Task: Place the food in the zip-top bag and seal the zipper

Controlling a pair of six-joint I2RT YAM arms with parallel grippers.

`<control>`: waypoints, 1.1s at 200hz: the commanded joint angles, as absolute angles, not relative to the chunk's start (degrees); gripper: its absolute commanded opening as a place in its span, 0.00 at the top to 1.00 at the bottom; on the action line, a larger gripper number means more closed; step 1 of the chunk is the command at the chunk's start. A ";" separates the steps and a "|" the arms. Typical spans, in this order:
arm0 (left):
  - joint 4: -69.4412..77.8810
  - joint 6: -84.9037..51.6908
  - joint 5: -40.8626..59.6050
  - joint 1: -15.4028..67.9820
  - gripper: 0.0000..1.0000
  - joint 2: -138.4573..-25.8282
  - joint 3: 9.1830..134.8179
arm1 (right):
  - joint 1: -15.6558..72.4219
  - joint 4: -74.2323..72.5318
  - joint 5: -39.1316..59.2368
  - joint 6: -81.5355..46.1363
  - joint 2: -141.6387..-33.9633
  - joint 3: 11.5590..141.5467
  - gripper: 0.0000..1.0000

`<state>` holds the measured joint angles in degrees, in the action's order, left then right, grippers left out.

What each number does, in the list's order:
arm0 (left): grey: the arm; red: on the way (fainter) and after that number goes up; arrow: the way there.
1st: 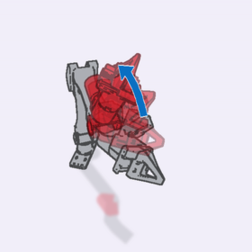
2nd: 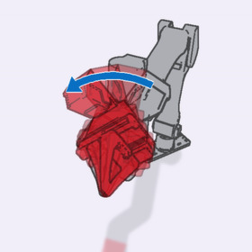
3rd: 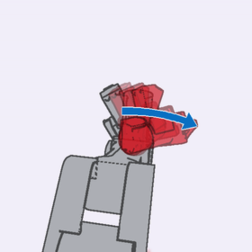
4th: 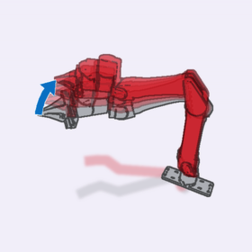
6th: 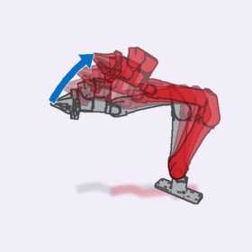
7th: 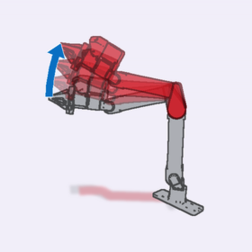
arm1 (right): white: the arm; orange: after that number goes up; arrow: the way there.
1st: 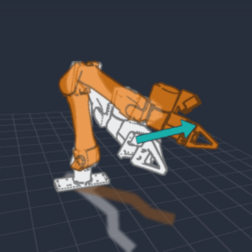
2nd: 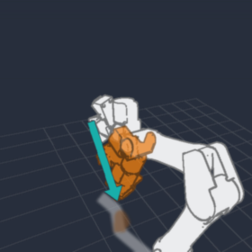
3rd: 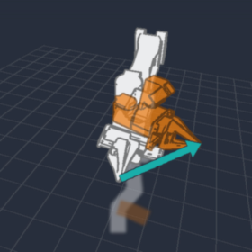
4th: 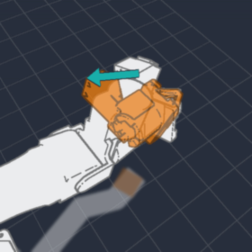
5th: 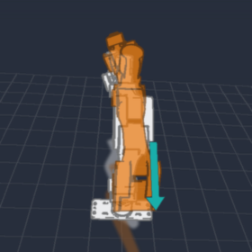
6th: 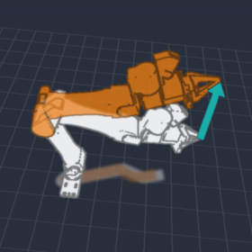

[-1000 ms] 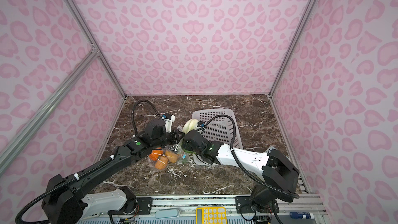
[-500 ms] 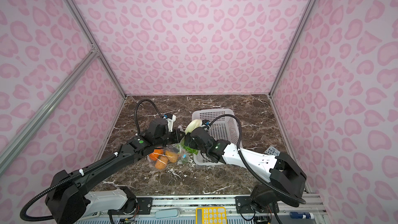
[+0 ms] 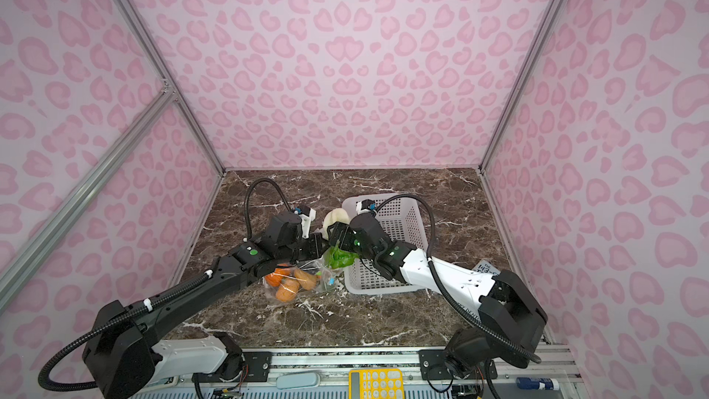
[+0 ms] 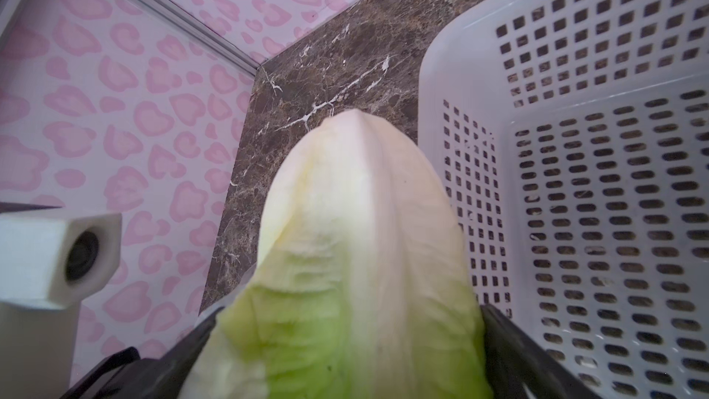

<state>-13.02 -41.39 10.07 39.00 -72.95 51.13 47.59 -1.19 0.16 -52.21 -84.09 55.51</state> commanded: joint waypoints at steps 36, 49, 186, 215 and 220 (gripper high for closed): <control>-13.62 -40.96 10.47 39.02 0.97 -72.77 52.04 | 44.30 1.66 5.54 -48.50 -86.04 58.16 0.15; -13.54 -41.09 10.09 38.94 0.97 -72.57 51.94 | 44.30 2.04 6.17 -48.16 -86.47 58.10 0.16; -15.64 -40.75 9.52 38.93 0.97 -70.89 53.55 | 45.80 3.32 4.81 -44.43 -90.41 58.12 0.34; -18.61 -39.23 8.35 38.47 0.97 -68.17 55.08 | 45.10 2.71 5.45 -43.22 -89.35 57.88 0.51; -18.96 -39.05 8.42 38.26 0.97 -67.60 55.26 | 45.02 2.56 5.60 -42.93 -89.27 57.92 0.54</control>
<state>-17.39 -40.73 8.97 38.87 -69.49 53.80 45.32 2.55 5.74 -45.10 -89.76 58.26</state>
